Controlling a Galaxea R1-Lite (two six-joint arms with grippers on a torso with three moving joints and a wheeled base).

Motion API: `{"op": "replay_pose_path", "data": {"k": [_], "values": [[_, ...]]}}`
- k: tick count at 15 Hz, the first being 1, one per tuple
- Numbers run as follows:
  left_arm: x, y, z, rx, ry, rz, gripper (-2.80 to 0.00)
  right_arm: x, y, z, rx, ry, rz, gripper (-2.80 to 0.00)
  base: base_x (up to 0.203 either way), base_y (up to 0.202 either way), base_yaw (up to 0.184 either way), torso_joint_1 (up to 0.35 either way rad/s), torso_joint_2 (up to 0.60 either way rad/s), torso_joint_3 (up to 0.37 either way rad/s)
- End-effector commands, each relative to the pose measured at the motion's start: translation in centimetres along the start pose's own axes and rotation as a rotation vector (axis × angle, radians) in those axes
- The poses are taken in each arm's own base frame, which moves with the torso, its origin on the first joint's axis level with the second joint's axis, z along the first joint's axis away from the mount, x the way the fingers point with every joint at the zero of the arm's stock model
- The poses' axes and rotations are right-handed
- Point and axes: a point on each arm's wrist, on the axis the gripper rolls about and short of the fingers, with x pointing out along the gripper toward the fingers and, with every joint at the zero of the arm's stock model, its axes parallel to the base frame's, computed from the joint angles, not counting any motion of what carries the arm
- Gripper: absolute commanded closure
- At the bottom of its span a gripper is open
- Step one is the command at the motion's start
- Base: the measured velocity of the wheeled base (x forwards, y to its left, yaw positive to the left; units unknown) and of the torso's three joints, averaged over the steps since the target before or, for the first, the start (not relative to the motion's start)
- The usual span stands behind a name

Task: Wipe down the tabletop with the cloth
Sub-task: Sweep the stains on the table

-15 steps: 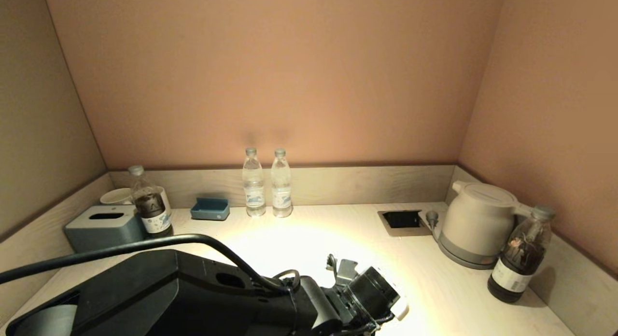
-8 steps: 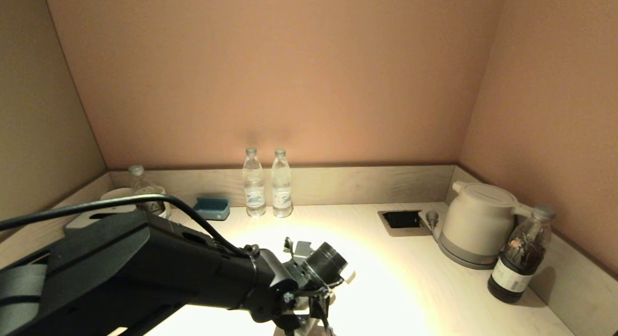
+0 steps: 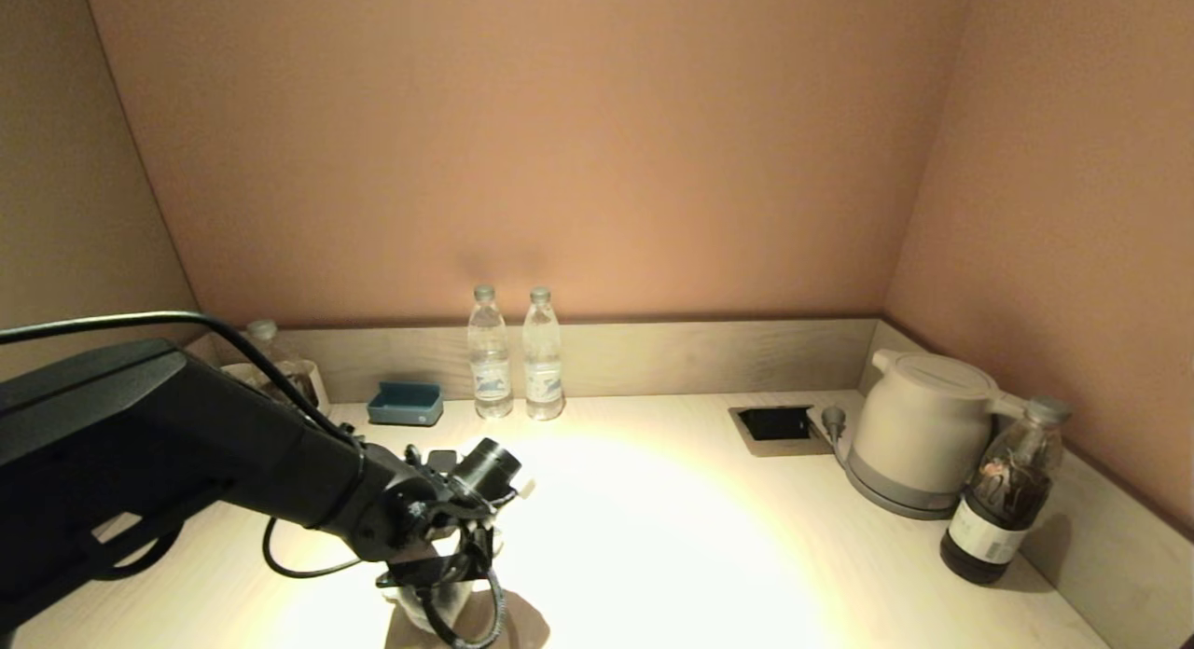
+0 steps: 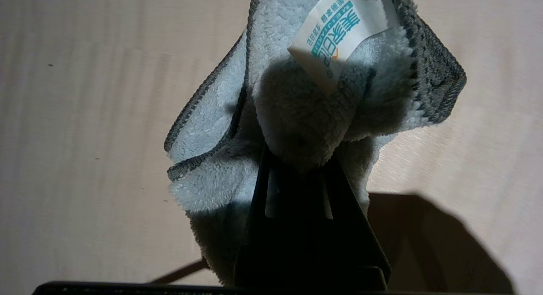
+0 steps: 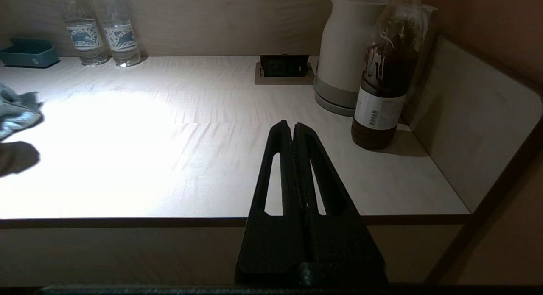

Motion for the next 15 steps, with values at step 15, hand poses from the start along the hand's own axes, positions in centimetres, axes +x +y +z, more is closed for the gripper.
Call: {"op": "replay_pose_path", "data": {"k": [15], "values": [[-0.5,6.0,-1.8,-0.159,0.005,0.175,0.00,0.0,0.0,0.0,0.000,0.000,0.001,0.00,0.000,0.000,0.000,0.000,0.00,0.000]]}}
